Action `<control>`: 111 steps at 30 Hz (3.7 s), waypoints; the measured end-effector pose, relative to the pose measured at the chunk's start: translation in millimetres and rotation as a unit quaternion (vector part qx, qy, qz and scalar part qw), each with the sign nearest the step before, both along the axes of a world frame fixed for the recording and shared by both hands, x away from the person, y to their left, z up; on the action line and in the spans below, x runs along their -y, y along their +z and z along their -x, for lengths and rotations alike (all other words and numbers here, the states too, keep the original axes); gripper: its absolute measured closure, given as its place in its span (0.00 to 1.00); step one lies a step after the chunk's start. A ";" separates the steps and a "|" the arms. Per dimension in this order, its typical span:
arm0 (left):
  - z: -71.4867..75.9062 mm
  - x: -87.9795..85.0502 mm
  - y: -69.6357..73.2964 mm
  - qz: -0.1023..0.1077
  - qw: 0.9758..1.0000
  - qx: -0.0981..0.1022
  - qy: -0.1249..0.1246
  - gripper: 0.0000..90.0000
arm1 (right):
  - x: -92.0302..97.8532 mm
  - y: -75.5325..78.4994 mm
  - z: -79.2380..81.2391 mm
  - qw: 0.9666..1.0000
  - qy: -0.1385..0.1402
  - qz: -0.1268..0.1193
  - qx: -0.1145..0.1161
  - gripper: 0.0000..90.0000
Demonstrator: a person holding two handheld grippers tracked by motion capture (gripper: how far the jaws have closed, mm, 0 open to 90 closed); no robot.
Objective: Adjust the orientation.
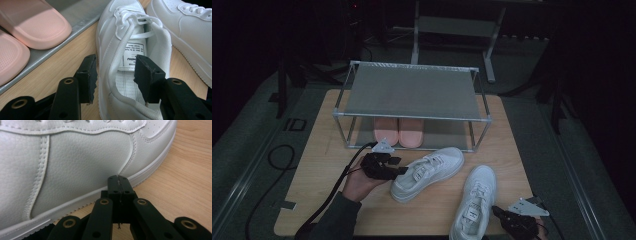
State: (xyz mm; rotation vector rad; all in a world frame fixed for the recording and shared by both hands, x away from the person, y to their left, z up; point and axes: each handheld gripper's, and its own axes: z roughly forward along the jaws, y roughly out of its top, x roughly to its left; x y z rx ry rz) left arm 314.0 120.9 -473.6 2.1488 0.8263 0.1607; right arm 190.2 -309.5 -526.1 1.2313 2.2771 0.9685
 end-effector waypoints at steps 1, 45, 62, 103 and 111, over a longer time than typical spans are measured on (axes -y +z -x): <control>-0.2 0.0 -0.1 0.000 1.000 0.000 0.000 0.58 | -0.5 0.2 -0.2 1.000 0.002 -0.002 -0.001 1.00; 1.8 2.2 2.4 0.008 1.000 0.001 -0.011 0.61 | -63.8 -0.7 -6.3 0.992 0.126 0.004 -0.011 1.00; 13.3 16.3 11.9 0.010 0.999 0.011 -0.036 0.68 | -78.1 2.3 -12.6 0.989 0.148 0.004 -0.003 1.00; 14.2 26.8 9.7 0.008 0.998 -0.001 -0.057 0.66 | -10.2 -4.5 -96.1 1.000 0.000 0.004 0.010 1.00; 15.2 28.0 9.7 0.007 0.998 -0.002 -0.061 0.65 | -15.7 -4.6 -89.8 1.000 0.018 0.002 0.009 1.00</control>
